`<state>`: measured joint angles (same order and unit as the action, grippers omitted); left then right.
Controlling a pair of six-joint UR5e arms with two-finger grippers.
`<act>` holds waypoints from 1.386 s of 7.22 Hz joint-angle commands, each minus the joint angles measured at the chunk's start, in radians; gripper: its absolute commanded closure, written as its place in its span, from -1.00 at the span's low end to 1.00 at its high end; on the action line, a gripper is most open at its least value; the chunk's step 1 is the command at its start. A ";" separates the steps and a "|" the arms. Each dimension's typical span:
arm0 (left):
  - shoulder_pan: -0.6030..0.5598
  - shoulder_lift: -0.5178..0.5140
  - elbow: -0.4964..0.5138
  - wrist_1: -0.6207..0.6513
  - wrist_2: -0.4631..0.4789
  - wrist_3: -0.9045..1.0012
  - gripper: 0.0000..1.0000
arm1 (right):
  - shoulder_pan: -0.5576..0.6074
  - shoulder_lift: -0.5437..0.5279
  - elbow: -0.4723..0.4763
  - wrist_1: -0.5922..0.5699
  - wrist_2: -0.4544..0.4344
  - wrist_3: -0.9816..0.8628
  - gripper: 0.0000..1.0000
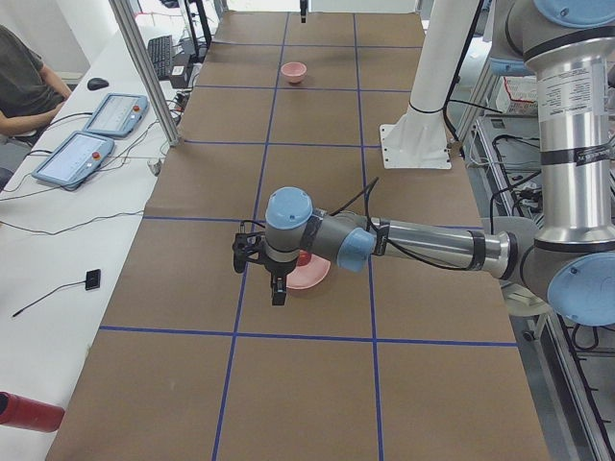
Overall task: Move apple from plate to bowl
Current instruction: 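Move the right gripper in toward the small pink bowl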
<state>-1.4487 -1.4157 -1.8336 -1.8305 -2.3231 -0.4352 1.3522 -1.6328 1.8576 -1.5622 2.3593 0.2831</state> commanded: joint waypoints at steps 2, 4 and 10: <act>0.001 0.001 -0.004 -0.004 -0.002 0.000 -0.96 | -0.004 -0.004 -0.003 0.001 0.020 0.001 -1.00; 0.001 0.001 -0.003 -0.004 -0.001 0.000 -0.96 | -0.004 -0.004 -0.008 -0.001 0.020 -0.001 -1.00; 0.001 0.001 -0.004 -0.004 0.001 0.000 -0.96 | -0.045 -0.001 -0.012 0.053 0.018 0.004 -1.00</act>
<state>-1.4485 -1.4143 -1.8388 -1.8346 -2.3236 -0.4357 1.3211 -1.6359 1.8469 -1.5259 2.3787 0.2873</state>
